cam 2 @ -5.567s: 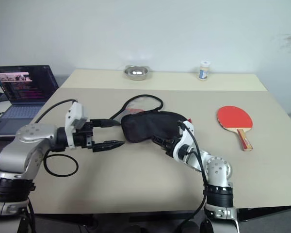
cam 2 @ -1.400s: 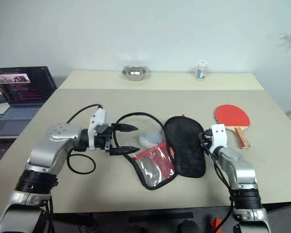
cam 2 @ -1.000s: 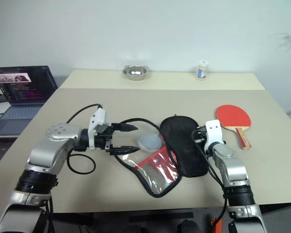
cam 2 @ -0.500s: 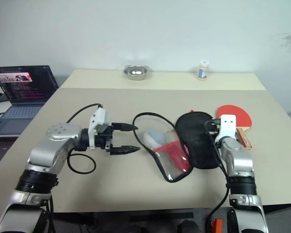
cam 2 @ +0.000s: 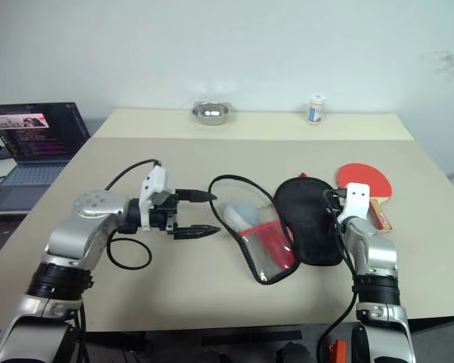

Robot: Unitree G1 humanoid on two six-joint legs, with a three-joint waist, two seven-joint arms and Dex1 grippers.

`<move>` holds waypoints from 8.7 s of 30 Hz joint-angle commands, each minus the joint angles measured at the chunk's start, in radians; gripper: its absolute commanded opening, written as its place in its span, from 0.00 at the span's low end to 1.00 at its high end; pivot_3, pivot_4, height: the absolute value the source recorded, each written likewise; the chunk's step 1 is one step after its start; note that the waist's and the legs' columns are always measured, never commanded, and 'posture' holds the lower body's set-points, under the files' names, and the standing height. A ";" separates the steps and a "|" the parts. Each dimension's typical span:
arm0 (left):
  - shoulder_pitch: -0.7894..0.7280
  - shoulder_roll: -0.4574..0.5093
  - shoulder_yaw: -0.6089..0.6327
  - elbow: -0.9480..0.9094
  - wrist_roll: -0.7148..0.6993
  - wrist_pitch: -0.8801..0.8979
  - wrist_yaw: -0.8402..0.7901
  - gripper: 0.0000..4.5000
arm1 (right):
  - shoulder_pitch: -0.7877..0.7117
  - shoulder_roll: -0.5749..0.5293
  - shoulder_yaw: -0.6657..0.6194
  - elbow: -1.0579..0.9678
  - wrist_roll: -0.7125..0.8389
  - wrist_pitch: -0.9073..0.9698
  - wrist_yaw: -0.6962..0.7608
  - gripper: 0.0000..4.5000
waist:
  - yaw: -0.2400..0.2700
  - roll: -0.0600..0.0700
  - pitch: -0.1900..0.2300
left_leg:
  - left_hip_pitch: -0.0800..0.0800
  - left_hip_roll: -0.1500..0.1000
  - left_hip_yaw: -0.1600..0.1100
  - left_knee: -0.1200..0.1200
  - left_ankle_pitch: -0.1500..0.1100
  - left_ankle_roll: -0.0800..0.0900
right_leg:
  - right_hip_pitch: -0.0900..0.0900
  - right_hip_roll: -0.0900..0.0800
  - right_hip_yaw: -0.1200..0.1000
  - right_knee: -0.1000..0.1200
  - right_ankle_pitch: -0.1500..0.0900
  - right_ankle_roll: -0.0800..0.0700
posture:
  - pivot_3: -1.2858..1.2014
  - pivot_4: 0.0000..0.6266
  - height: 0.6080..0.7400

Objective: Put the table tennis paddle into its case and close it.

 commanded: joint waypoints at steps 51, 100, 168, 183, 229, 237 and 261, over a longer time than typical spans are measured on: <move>-0.021 -0.017 0.015 -0.053 -0.017 0.013 0.017 1.00 | -0.243 -0.371 -0.007 0.492 -0.010 -0.189 0.282 0.25 | -0.004 0.001 0.001 | 0.004 0.000 0.003 0.000 0.000 0.000 | 0.003 0.000 0.003 0.000 0.001 0.000 | 0.52 0.24 1.00; -0.002 -0.012 0.020 -0.050 -0.008 -0.004 0.014 1.00 | 0.277 0.111 0.070 -0.649 0.114 0.394 -0.025 0.52 | 0.001 0.004 0.002 | -0.001 0.000 0.000 0.000 0.000 -0.001 | -0.001 0.001 0.000 -0.001 0.001 0.001 | 0.52 0.24 1.00; -0.308 -0.518 -0.100 0.405 0.153 -0.184 0.072 0.00 | 0.316 -0.642 -0.006 -0.554 0.506 0.215 0.402 1.00 | 0.018 0.001 0.001 | -0.008 0.000 -0.004 0.006 -0.001 0.002 | -0.002 0.002 -0.001 -0.004 0.003 0.004 | 0.52 0.24 1.00; -0.087 -0.186 -0.003 -0.106 -0.038 0.155 0.032 0.00 | 0.172 -0.459 0.148 -0.162 0.302 0.088 0.474 1.00 | 0.022 0.002 0.001 | -0.009 0.000 -0.004 0.012 -0.001 0.003 | -0.001 0.001 -0.001 -0.001 0.003 0.004 | 0.52 0.24 1.00; 0.146 0.042 0.007 -0.151 -0.084 0.085 -0.104 0.00 | 0.266 0.018 0.237 -0.553 0.346 0.449 0.334 0.00 | 0.002 0.000 -0.001 | -0.003 0.014 0.001 0.009 -0.002 -0.001 | -0.001 0.015 0.001 -0.001 0.004 -0.005 | 0.52 0.24 1.00; 0.151 0.039 -0.009 -0.128 -0.071 0.042 -0.126 0.00 | 0.348 -0.059 0.111 -0.708 0.434 0.574 0.319 0.00 | 0.010 0.000 -0.001 | -0.004 0.014 0.000 0.009 -0.003 -0.001 | -0.001 0.015 0.000 -0.002 0.004 -0.005 | 0.52 0.24 1.00; 0.104 0.030 -0.011 -0.140 -0.068 0.067 -0.097 0.00 | 0.454 0.084 -0.014 -0.833 0.497 0.720 0.184 0.00 | 0.004 0.000 -0.001 | -0.003 0.015 0.000 0.009 -0.003 -0.001 | -0.001 0.015 0.000 -0.002 0.002 -0.002 | 0.52 0.24 1.00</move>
